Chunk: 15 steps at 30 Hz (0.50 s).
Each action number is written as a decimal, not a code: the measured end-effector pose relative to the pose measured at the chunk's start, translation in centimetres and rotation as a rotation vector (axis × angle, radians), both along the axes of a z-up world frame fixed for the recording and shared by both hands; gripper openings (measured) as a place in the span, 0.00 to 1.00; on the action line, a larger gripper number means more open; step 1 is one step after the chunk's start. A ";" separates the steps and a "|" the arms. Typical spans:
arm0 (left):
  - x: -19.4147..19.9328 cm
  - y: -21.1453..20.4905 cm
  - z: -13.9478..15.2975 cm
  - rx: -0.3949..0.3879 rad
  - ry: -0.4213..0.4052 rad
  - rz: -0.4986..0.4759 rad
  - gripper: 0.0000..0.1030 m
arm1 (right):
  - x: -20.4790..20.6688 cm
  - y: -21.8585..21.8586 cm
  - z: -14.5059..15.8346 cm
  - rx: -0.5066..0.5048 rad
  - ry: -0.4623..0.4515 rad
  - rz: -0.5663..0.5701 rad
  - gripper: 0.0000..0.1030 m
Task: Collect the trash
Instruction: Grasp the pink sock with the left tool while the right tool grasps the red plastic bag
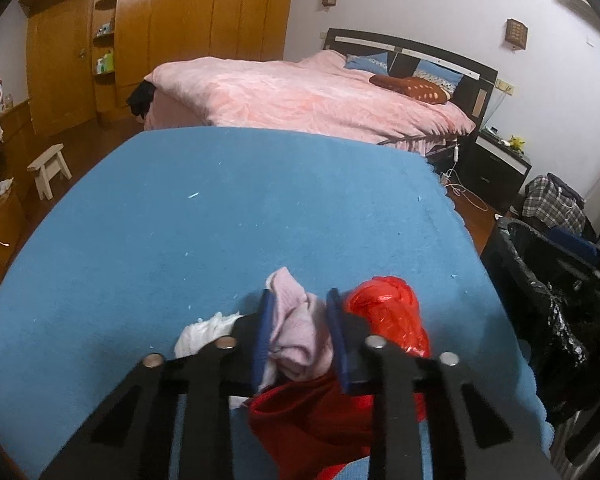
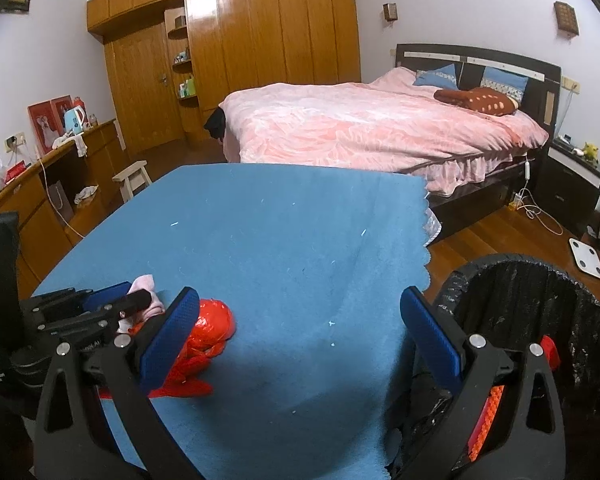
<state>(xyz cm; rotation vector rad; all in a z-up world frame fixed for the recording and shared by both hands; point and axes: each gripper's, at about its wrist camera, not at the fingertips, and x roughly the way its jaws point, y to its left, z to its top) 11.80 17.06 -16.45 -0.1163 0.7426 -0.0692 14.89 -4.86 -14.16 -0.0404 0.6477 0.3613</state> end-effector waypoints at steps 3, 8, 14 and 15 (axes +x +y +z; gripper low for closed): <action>-0.2 -0.1 0.6 -0.010 -0.013 -0.010 0.13 | 0.1 0.1 0.0 0.001 0.001 0.006 0.95; -0.6 0.2 1.8 -0.019 -0.044 -0.006 0.10 | 0.0 0.2 0.1 0.007 -0.001 0.014 0.95; -0.1 0.4 0.9 -0.034 0.003 -0.017 0.17 | 0.1 0.2 -0.3 0.000 0.007 0.021 0.95; 0.0 0.3 0.9 -0.036 0.007 -0.019 0.21 | 0.2 0.2 -0.3 0.000 0.007 0.020 0.95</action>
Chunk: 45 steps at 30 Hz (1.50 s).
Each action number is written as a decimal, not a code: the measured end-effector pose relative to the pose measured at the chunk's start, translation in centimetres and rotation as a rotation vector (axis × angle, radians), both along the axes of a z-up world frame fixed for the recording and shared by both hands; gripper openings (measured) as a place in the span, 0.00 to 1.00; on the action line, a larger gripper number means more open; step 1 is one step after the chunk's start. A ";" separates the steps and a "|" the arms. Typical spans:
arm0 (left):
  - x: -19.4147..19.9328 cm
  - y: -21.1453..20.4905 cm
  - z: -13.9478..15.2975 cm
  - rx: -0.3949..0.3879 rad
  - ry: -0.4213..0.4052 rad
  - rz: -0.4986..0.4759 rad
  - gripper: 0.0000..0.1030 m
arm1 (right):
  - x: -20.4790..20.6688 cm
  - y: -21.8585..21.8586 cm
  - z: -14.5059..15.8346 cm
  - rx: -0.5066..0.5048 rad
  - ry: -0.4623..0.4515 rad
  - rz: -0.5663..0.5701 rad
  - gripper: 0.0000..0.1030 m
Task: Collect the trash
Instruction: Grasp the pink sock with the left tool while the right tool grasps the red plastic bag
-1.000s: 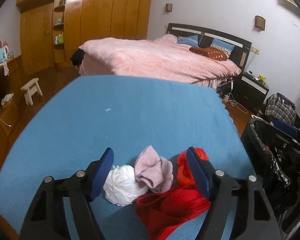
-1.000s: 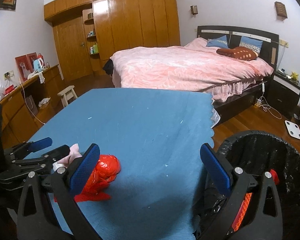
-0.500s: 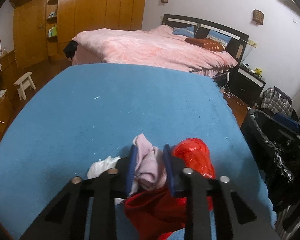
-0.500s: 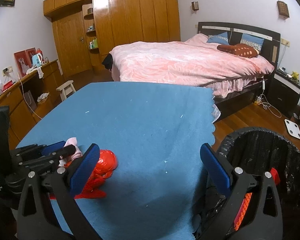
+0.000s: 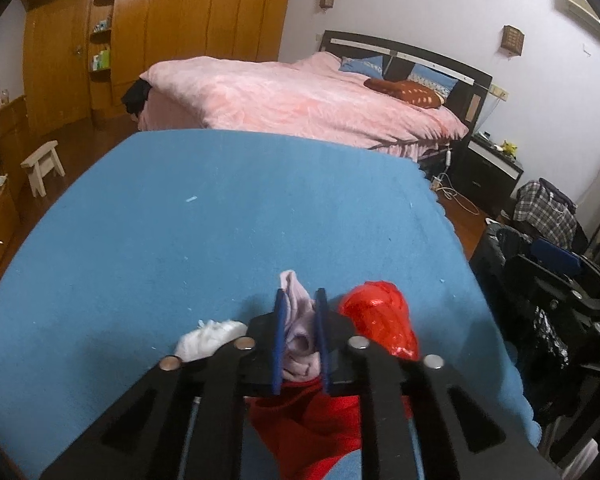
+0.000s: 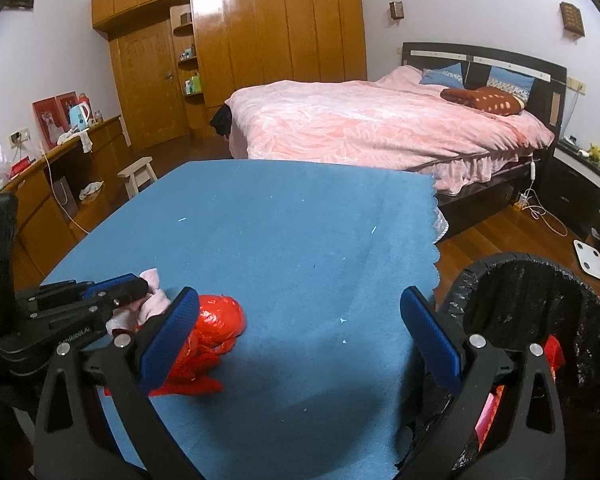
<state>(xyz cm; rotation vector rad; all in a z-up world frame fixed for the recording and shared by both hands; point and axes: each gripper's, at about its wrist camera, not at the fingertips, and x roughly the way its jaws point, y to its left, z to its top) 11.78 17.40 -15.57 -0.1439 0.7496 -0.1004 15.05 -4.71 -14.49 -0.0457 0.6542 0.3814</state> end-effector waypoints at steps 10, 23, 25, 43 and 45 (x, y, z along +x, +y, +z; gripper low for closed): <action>0.5 -0.8 -1.8 -0.001 0.047 -0.015 0.30 | 0.1 0.0 -0.4 -0.004 0.008 0.000 0.95; -0.2 1.3 2.9 -0.061 -0.091 0.036 0.25 | 0.4 0.9 -0.2 -0.001 0.002 0.017 0.95; -0.4 2.0 3.4 -0.053 -0.107 0.054 0.25 | 0.4 1.3 -0.1 0.000 0.000 0.023 0.95; -1.4 6.5 1.2 0.010 -0.059 0.146 0.25 | 0.5 7.6 -3.2 -0.032 0.064 0.077 0.94; -1.5 6.6 0.9 0.013 -0.056 0.143 0.25 | 0.5 7.9 -3.6 -0.036 0.076 0.082 0.94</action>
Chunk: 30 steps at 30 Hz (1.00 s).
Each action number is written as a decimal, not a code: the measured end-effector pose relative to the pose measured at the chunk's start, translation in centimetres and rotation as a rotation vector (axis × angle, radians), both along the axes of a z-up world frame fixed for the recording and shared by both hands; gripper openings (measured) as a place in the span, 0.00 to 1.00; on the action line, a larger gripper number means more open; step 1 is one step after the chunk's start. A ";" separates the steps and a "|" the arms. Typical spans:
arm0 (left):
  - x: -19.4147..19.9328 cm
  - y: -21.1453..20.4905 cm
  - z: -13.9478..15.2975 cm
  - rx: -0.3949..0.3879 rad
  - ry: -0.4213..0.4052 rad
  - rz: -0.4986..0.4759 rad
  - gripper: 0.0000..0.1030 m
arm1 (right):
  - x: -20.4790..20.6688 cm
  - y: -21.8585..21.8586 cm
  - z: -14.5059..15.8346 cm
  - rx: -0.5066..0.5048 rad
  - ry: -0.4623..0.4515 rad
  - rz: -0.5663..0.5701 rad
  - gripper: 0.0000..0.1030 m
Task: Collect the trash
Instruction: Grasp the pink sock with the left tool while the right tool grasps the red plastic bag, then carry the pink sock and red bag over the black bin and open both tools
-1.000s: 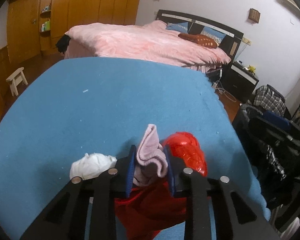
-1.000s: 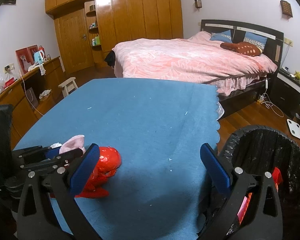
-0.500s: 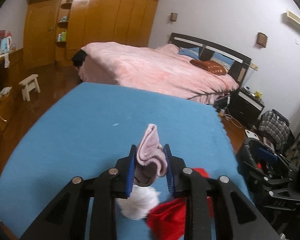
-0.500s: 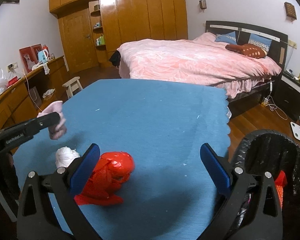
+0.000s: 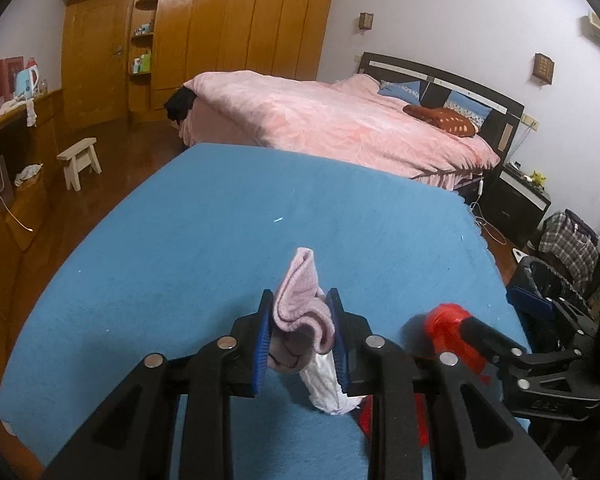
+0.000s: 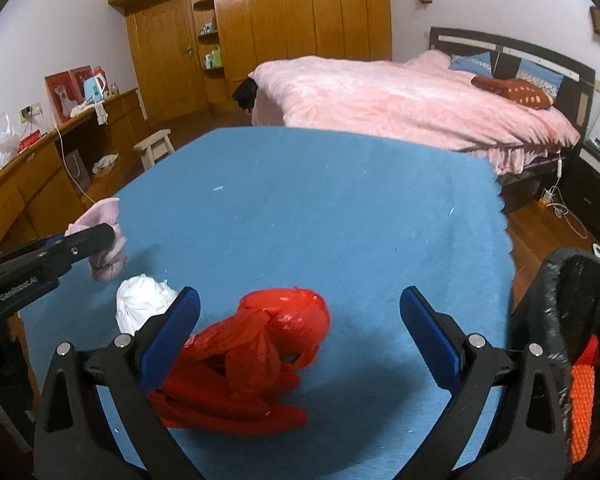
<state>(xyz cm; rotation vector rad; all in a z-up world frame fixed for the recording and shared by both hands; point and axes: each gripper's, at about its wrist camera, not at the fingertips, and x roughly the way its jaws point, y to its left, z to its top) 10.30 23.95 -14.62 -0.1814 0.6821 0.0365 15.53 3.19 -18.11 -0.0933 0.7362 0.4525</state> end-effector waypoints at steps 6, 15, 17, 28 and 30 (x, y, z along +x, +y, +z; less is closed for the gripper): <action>-0.3 0.1 -0.4 -0.002 0.004 -0.004 0.25 | 0.2 0.9 -1.2 -0.009 0.057 0.034 0.75; -0.3 -0.1 -0.3 -0.010 0.001 -0.014 0.25 | 0.0 1.2 -1.0 0.022 0.119 0.094 0.44; -0.4 -0.3 -0.2 -0.012 -0.001 -0.017 0.25 | 0.0 0.9 -0.6 0.031 0.116 0.093 0.42; -0.2 -2.0 2.5 0.002 -0.047 -0.040 0.25 | 0.4 -1.5 4.0 0.079 0.010 0.046 0.42; -0.2 -2.5 3.1 0.002 -0.057 -0.048 0.25 | 0.4 -2.2 5.1 0.095 -0.004 0.035 0.42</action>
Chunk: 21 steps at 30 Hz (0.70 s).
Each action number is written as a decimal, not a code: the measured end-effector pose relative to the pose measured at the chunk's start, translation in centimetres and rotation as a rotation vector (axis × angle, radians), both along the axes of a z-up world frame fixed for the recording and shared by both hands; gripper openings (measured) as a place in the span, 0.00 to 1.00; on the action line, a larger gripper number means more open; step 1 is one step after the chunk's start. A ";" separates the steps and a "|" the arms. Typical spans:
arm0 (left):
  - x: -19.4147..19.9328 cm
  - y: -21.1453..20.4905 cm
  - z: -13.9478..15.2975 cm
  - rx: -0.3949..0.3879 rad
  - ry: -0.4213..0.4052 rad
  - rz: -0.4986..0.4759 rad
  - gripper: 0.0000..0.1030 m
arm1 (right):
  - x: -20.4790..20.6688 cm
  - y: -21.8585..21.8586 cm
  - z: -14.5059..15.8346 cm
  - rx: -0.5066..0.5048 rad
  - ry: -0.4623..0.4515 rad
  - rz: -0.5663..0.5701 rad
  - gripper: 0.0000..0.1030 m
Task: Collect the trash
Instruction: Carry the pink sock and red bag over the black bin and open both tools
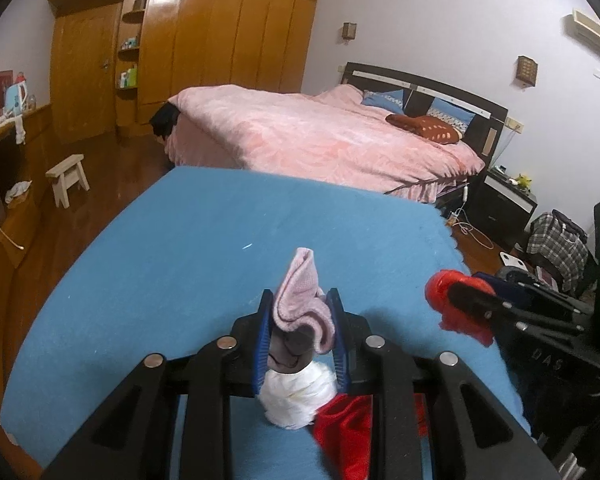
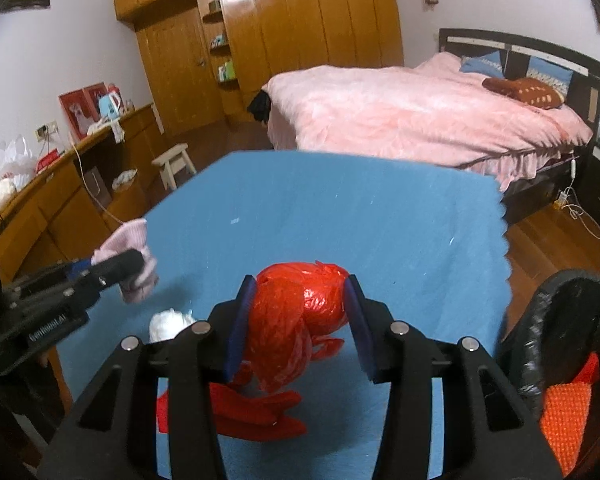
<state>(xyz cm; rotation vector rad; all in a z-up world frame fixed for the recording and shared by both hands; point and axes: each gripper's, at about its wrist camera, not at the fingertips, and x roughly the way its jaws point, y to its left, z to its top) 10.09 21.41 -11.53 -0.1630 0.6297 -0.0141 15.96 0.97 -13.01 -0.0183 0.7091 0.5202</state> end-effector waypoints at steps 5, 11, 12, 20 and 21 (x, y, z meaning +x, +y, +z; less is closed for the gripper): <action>0.2 -1.8 1.4 0.003 -0.022 -0.026 0.25 | -0.1 -1.7 2.0 0.014 -0.028 -0.021 0.42; 0.5 -3.9 2.9 0.004 -0.048 -0.067 0.26 | -0.3 -4.0 4.1 0.026 -0.061 -0.051 0.42; 0.7 -4.4 3.2 0.003 -0.052 -0.075 0.26 | -0.4 -4.4 4.4 0.029 -0.066 -0.056 0.42; 1.4 -8.2 5.3 -0.008 -0.085 -0.142 0.25 | -1.4 -7.9 6.4 0.034 -0.108 -0.102 0.42; 1.4 -8.6 5.4 -0.008 -0.088 -0.149 0.25 | -1.5 -8.3 6.5 0.034 -0.111 -0.107 0.42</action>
